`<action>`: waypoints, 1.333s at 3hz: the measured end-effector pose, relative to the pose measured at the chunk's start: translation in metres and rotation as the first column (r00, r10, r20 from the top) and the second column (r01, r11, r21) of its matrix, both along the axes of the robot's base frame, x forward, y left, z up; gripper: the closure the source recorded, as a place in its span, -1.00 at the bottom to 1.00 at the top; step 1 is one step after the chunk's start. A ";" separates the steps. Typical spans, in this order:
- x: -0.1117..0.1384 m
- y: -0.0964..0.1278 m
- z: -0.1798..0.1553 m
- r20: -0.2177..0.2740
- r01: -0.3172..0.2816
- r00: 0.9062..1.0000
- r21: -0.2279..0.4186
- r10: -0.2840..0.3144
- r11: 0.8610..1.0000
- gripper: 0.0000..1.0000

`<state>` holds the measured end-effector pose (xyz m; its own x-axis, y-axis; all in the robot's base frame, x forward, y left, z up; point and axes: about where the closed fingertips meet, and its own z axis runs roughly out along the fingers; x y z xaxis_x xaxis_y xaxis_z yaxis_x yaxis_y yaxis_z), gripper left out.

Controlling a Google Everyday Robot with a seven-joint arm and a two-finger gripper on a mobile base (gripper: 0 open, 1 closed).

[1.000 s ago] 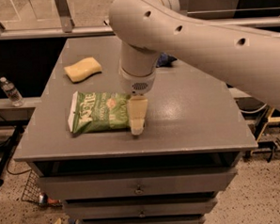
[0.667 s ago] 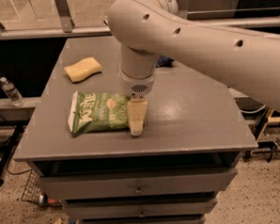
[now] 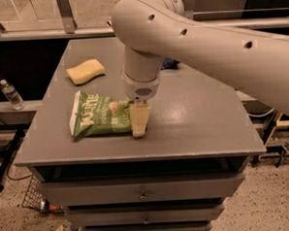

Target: Pick green jalapeno chip bag

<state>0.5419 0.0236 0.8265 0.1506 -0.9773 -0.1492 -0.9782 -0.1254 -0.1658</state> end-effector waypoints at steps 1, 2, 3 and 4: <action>0.000 0.000 0.005 0.000 0.000 1.000 0.000 0.000 1.000 0.61; 0.000 0.000 0.006 0.000 0.000 1.000 0.000 0.000 1.000 0.99; 0.014 -0.009 0.086 0.123 -0.006 0.992 0.137 -0.011 0.991 1.00; 0.023 -0.020 0.152 0.216 -0.024 0.976 0.237 -0.028 0.971 1.00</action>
Offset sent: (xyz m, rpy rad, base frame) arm 0.0278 -0.0102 0.1583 0.2705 -0.2185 -0.0052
